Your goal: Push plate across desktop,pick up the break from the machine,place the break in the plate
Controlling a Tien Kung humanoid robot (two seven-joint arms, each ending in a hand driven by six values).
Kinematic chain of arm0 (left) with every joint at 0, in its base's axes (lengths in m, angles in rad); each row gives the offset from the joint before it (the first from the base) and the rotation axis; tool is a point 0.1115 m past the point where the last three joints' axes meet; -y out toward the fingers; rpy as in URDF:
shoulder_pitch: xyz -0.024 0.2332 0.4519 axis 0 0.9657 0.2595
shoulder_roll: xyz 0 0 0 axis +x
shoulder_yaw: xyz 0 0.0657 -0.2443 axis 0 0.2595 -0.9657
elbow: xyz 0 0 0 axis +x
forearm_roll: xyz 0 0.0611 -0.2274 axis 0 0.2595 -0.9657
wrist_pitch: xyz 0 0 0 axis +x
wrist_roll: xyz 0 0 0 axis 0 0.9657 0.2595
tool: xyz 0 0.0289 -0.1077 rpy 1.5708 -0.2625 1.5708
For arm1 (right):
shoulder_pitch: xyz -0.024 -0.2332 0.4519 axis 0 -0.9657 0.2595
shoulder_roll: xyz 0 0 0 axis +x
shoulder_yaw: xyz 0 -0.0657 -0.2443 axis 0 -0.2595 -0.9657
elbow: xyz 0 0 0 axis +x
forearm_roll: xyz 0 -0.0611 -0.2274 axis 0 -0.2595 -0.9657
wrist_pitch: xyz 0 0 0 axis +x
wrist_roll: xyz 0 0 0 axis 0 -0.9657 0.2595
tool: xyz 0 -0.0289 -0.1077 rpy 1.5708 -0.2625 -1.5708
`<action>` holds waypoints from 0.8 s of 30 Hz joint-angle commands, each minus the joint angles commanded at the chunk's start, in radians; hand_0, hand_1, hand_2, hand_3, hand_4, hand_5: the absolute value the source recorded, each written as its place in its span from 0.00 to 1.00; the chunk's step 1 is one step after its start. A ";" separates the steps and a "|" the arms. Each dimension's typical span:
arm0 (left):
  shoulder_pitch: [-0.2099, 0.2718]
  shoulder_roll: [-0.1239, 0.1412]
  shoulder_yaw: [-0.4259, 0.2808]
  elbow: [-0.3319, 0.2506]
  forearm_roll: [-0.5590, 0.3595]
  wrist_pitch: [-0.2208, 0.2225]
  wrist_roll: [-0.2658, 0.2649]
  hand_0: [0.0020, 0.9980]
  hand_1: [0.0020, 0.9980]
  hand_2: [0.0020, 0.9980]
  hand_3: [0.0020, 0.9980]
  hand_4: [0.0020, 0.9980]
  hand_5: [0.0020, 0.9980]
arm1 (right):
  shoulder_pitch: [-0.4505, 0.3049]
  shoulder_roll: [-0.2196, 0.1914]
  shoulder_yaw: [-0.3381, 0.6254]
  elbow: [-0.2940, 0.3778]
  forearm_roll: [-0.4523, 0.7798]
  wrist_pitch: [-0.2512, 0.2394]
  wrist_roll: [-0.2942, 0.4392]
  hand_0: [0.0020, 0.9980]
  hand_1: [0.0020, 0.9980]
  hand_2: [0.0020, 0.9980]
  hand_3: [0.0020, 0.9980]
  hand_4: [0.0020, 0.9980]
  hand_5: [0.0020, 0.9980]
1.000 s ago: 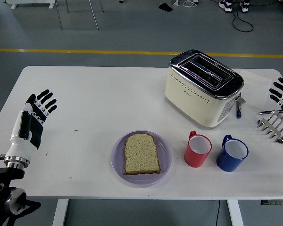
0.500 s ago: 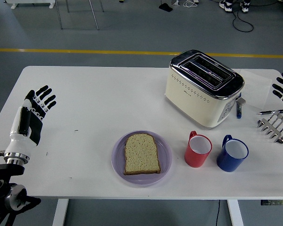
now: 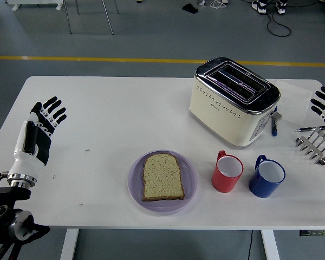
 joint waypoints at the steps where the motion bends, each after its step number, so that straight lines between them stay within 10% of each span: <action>1: 0.000 0.000 0.001 0.001 0.000 0.001 0.000 0.83 0.84 0.87 0.80 0.57 1.00 | 0.002 0.003 0.002 -0.001 0.000 -0.001 0.001 0.88 0.79 0.82 0.79 0.50 0.57; 24: -0.010 0.015 -0.011 -0.004 0.009 0.004 -0.004 0.83 0.84 0.87 0.81 0.57 1.00 | 0.010 0.003 0.022 0.026 -0.013 0.003 -0.003 0.88 0.79 0.82 0.79 0.50 0.56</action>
